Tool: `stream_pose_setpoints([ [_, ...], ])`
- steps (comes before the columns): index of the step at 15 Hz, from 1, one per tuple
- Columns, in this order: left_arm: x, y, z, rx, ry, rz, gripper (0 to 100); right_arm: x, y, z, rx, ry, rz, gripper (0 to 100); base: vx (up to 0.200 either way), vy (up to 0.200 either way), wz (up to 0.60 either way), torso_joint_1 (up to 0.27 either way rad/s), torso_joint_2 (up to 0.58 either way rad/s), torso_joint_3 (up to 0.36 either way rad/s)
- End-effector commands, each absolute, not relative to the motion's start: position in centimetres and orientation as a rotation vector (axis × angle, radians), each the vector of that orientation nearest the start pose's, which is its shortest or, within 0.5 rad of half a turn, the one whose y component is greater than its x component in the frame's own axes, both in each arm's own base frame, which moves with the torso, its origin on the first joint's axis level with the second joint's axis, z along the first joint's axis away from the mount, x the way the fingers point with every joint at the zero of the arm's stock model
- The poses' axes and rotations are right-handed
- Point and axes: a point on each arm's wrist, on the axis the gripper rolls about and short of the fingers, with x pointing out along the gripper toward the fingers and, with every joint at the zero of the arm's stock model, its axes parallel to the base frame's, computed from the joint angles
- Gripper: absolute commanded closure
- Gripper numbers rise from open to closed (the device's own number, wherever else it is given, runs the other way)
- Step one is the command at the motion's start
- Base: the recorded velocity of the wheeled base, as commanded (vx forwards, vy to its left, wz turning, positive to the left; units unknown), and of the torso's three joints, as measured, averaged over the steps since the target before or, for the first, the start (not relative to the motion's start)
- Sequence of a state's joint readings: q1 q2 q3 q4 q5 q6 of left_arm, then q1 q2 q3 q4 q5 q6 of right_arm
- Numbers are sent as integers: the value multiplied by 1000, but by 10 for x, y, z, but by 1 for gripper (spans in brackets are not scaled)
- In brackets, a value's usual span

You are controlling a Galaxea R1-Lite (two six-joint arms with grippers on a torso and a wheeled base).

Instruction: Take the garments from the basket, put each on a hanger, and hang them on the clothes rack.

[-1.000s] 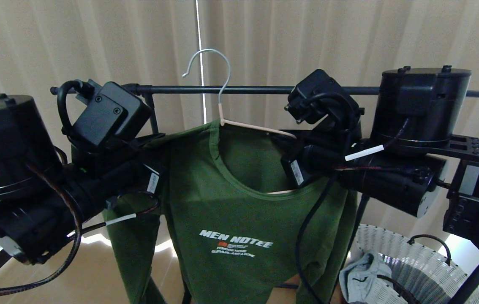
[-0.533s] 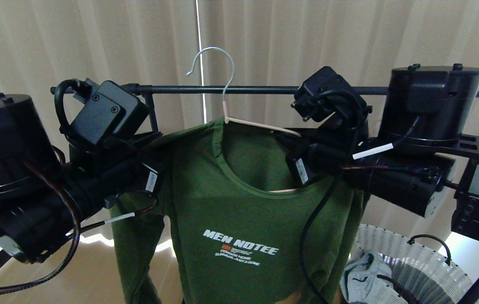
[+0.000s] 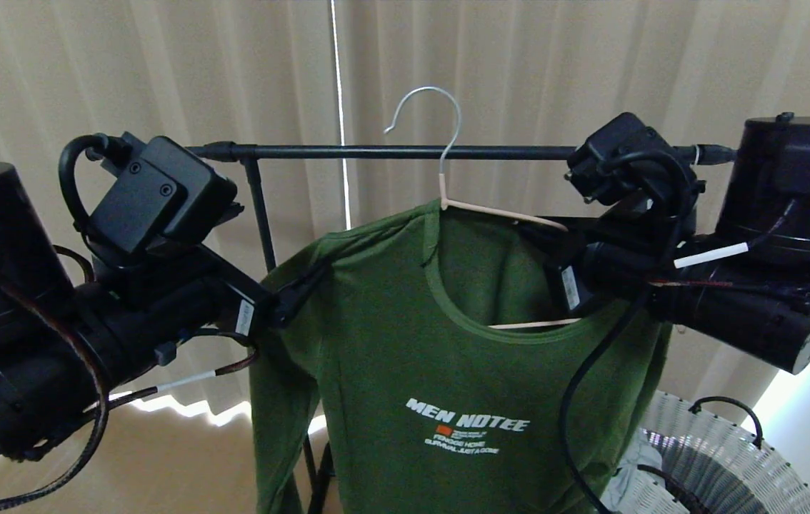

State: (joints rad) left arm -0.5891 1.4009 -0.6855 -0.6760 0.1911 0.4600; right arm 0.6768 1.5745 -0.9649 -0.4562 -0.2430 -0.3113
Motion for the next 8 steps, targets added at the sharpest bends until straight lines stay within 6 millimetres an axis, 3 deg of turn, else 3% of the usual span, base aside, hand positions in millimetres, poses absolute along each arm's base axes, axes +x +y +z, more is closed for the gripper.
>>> stream_pose_setpoints([
  [1,193,-124,236,466,-64,-398,0,226,159,253,-362,56,406,100,0,0,0,0,0,0],
  [6,185,-94,214,470,22,-322,0,210,141,268,-334,7,380,100,0,0,0,0,0,0],
  [8,181,-87,205,452,40,-390,0,205,137,273,-325,-14,384,100,0,0,0,0,0,0],
])
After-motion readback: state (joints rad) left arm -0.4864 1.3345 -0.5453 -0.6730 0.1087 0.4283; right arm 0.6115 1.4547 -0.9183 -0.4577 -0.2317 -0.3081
